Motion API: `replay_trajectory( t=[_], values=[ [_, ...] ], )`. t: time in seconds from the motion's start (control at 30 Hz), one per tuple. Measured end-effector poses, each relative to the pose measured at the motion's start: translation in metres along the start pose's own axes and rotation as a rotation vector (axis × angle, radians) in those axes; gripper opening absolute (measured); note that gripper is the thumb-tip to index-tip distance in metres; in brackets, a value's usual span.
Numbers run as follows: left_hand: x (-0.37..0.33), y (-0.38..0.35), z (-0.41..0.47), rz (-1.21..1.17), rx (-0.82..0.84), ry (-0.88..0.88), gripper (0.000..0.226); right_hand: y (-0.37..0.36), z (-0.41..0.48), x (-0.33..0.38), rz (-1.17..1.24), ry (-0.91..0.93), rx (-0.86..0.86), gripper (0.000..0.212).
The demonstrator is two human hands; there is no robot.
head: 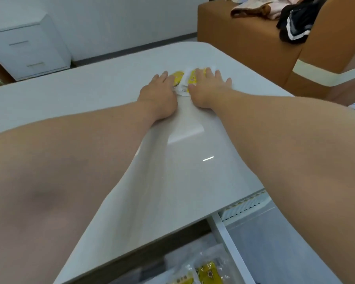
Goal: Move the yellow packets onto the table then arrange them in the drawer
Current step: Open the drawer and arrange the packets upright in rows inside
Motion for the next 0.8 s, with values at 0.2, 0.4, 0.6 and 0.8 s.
replay_trajectory(
  t=[0.2, 0.4, 0.6, 0.8],
  values=[
    [0.004, -0.006, -0.025, 0.106, 0.118, 0.044, 0.047, -0.01, -0.026, 0.007, -0.085, 0.002, 0.123, 0.065],
    [-0.006, 0.026, -0.156, 0.253, 0.153, 0.173, 0.038, -0.023, -0.147, 0.041, -0.149, 0.112, 0.188, 0.067],
    [-0.003, 0.063, -0.332, 0.222, 0.141, 0.237, 0.035, -0.041, -0.319, 0.094, -0.171, 0.323, 0.255, 0.064],
    [0.016, 0.089, -0.468, 0.238, 0.133, 0.294, 0.035, -0.053, -0.423, 0.141, -0.198, 0.528, 0.226, 0.061]
  ],
)
Point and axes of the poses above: each hand's wrist, its own z-axis towards the middle knuckle, its own y-axis out of the back of the hand, x = y × z, the point moved 8 cm from there along z, towards the middle knuckle, and after that the axes turned 12 degrees about -y, right-handed, at the moved point
